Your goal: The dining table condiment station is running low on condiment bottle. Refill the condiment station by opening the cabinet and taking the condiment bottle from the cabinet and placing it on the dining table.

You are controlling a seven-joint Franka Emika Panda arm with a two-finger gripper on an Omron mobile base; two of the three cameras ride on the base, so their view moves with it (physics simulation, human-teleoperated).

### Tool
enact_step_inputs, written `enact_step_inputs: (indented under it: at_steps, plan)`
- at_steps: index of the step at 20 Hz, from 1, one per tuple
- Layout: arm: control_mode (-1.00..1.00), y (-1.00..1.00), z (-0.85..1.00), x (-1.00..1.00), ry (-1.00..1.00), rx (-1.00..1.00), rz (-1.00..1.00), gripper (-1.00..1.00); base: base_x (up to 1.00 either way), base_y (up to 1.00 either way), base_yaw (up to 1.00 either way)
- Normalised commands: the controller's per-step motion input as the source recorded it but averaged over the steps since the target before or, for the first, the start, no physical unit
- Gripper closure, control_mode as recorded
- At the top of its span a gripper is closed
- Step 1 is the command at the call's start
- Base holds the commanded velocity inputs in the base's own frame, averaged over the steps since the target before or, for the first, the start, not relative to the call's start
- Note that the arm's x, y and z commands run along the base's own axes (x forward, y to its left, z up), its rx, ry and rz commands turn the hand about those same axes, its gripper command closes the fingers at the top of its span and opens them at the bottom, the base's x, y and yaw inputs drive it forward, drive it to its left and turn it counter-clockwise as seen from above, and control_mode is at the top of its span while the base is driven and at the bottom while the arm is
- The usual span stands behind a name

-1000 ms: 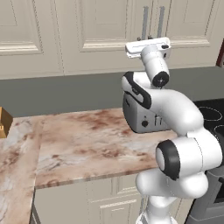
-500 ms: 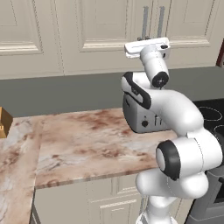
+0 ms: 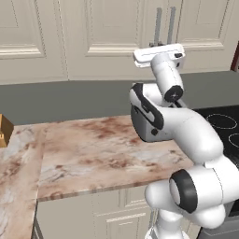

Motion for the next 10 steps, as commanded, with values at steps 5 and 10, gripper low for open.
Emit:
enact_step_inputs:
  at_steps: [5, 10]
  plan:
    - [-1.00, 0.51, 0.05, -0.76, 0.00, 0.00, 0.00, 1.00, 0.00, 0.00, 0.00]
    - [-1.00, 0.61, 0.16, -0.77, 0.02, 0.00, 0.00, 1.00, 0.00, 0.00, 0.00]
